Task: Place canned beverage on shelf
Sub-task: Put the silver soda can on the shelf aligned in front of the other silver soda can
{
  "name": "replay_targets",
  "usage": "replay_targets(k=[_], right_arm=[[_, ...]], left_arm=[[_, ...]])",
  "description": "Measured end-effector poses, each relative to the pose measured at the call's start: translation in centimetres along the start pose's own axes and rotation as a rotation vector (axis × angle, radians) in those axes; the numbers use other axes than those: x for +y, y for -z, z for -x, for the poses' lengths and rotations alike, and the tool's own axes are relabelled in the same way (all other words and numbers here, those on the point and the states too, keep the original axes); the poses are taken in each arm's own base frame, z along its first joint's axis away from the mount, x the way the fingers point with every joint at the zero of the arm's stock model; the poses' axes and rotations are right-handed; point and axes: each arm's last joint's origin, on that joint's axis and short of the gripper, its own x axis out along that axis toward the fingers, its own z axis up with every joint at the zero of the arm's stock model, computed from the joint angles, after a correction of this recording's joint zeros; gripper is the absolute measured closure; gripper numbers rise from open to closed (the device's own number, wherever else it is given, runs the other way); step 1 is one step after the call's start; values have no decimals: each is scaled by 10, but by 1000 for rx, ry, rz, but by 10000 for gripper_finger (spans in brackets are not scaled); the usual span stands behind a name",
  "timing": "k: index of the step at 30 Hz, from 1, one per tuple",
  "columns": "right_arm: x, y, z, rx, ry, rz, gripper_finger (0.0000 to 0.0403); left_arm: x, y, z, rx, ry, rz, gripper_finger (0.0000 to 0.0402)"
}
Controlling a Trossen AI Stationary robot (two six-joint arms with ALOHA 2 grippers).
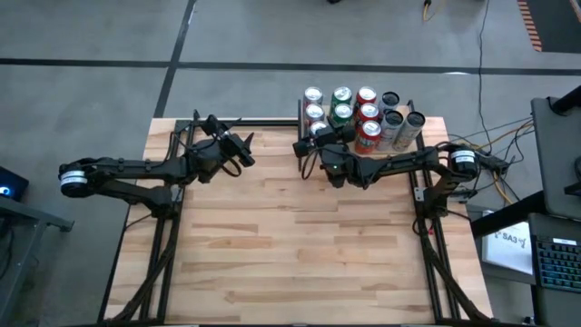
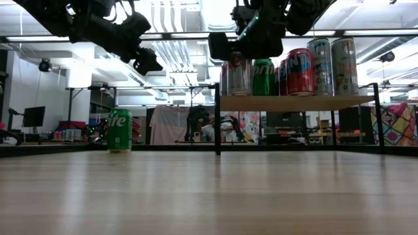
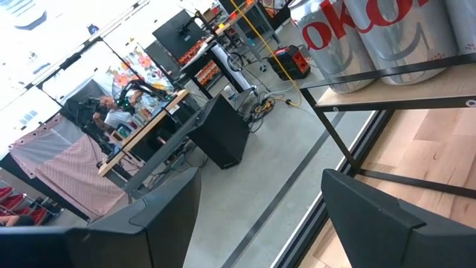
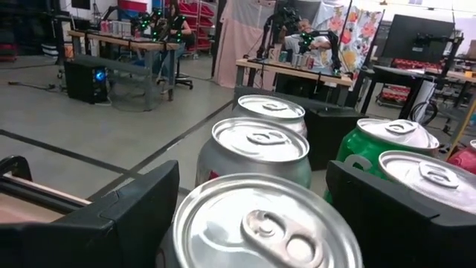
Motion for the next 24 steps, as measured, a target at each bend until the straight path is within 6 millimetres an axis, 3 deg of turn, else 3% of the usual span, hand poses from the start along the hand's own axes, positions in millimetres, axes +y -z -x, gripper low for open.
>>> replay_targets(k=[16, 24], right_arm=[[-10, -21, 8, -30, -18, -34, 72], [-19, -41, 18, -66, -45, -53, 73]], left_arm=[[0, 0, 0, 0, 0, -1, 137], [-1, -1, 0, -21, 34, 1, 137]])
